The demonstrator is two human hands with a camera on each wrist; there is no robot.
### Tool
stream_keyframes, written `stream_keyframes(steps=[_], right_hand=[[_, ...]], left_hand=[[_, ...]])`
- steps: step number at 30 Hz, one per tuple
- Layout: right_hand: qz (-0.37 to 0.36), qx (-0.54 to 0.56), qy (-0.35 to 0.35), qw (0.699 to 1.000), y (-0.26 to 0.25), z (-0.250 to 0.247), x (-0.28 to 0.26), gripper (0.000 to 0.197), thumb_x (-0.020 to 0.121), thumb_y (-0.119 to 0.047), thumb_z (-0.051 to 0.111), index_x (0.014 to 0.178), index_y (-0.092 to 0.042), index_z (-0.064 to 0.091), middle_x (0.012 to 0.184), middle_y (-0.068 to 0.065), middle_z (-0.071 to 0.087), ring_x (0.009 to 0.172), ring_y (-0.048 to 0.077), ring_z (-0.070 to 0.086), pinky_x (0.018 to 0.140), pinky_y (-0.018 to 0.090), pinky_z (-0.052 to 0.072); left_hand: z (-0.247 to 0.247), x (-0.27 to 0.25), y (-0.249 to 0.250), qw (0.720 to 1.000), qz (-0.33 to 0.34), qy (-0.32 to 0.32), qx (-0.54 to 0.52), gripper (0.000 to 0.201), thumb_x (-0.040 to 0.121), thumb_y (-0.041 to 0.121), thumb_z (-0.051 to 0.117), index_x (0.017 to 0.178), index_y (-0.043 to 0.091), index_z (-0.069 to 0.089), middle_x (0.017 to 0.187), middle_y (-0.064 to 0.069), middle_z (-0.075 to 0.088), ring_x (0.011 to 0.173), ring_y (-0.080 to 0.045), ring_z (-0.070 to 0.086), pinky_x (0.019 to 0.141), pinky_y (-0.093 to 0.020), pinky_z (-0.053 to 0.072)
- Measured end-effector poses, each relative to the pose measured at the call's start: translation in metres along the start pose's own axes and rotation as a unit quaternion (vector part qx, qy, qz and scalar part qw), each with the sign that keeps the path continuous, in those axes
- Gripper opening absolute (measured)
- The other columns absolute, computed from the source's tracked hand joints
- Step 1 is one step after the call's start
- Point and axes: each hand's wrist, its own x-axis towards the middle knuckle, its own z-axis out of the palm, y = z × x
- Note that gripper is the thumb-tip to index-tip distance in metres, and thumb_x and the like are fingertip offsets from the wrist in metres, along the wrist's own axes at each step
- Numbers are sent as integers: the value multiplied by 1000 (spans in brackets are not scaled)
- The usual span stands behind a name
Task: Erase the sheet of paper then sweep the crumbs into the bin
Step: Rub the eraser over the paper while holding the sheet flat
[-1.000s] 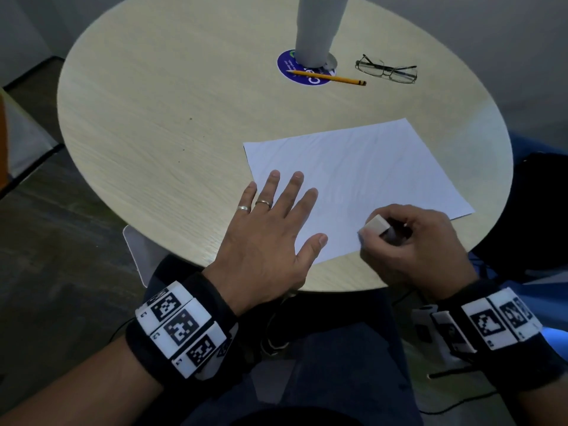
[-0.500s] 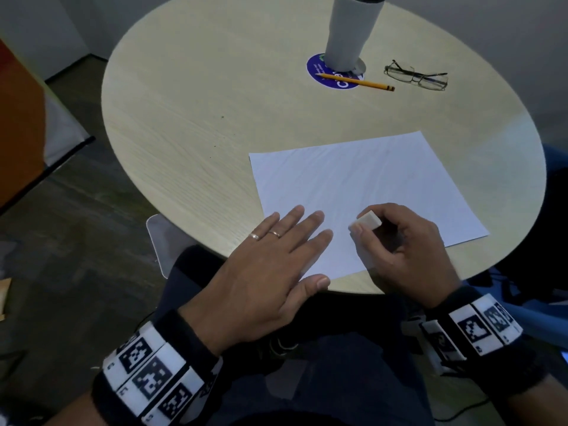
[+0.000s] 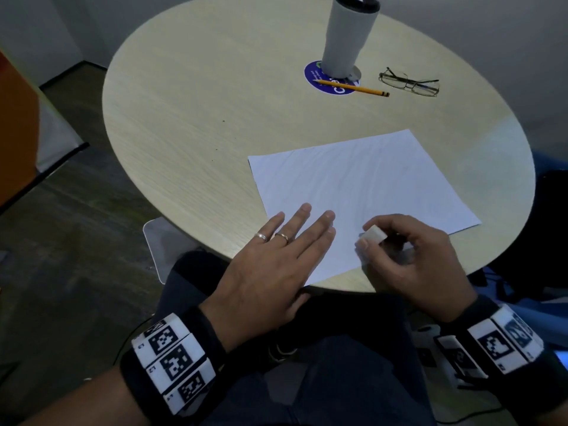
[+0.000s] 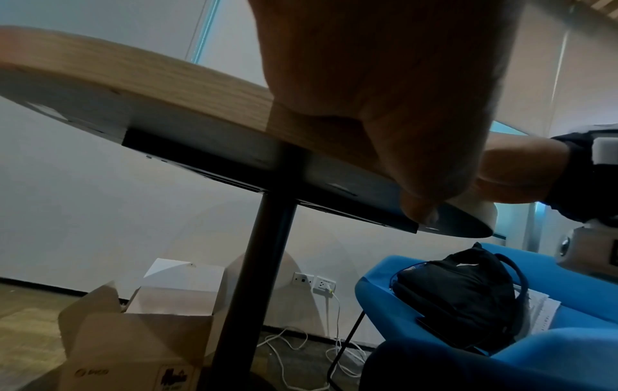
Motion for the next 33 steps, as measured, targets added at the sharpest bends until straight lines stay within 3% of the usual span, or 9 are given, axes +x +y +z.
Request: stream_keyframes(steps=[5,8,12,17,20,25,28,31,33], right_hand=[[-16,-17,-11,1000,11,2,11,8,90,-18,81,95,-21,76,86,-11,72,83,15,66,76,41,54],[-19,-2,-15,1000,12,0,15,6,90,-19,79,94,-21,76,86,-11,72,83,16,66,75,36,53],[-51,-8,-42,998,6,4,13,6,90,-22,81,96,-22,77,83,-10,71,80,15,65,74,30,51],[11,-30,8,999,12,-12,23,9,87,-15,81,84,-22,77,78,-15,72,79,11,64,74,32,52],[-28,-33,-26,999,2,-2,15,8,87,-16,84,90,-21,78,81,-17,71,79,8,62,74,22,48],[34,-20,-6,999,11,-14,26,13,87,-12,79,79,-20,76,75,-13,72,78,15,66,75,35,53],[24,-19,0,1000,5,-10,26,9,89,-14,79,85,-21,76,76,-14,71,79,13,65,75,37,53],[-21,-18,-45,999,-3,2,17,3,89,-22,78,88,-25,76,77,-14,68,79,13,63,73,37,52],[21,-11,-26,999,7,-5,24,11,89,-19,79,81,-25,75,76,-11,71,77,15,66,75,43,55]], left_hand=[[3,3,1,1000,8,1,-17,72,102,51,33,167,23,21,176,-3,11,161,-32,15,128,-49,21],[1,4,3,1000,2,2,-27,72,95,37,28,166,27,26,175,-3,16,160,-32,19,127,-50,24],[-2,5,5,999,-3,13,-43,71,95,34,20,165,27,32,173,-3,21,159,-32,22,127,-50,25],[0,6,7,999,-8,11,-29,73,92,25,21,164,26,33,173,-4,23,158,-34,24,126,-52,26],[-1,6,6,999,-2,13,-32,72,93,28,22,164,25,35,173,-4,24,158,-34,24,126,-52,27],[-1,7,8,999,-4,6,-41,73,92,28,20,164,25,35,173,-4,24,159,-35,23,127,-53,25],[-2,7,7,999,-3,2,-36,73,92,28,21,164,25,34,173,-5,23,159,-35,23,127,-53,25],[-3,7,7,999,-2,-2,-33,75,89,26,23,164,25,35,173,-5,24,158,-35,24,127,-53,25],[-2,7,7,999,-1,-1,-32,76,89,25,23,164,26,35,173,-4,24,158,-34,24,127,-53,25]])
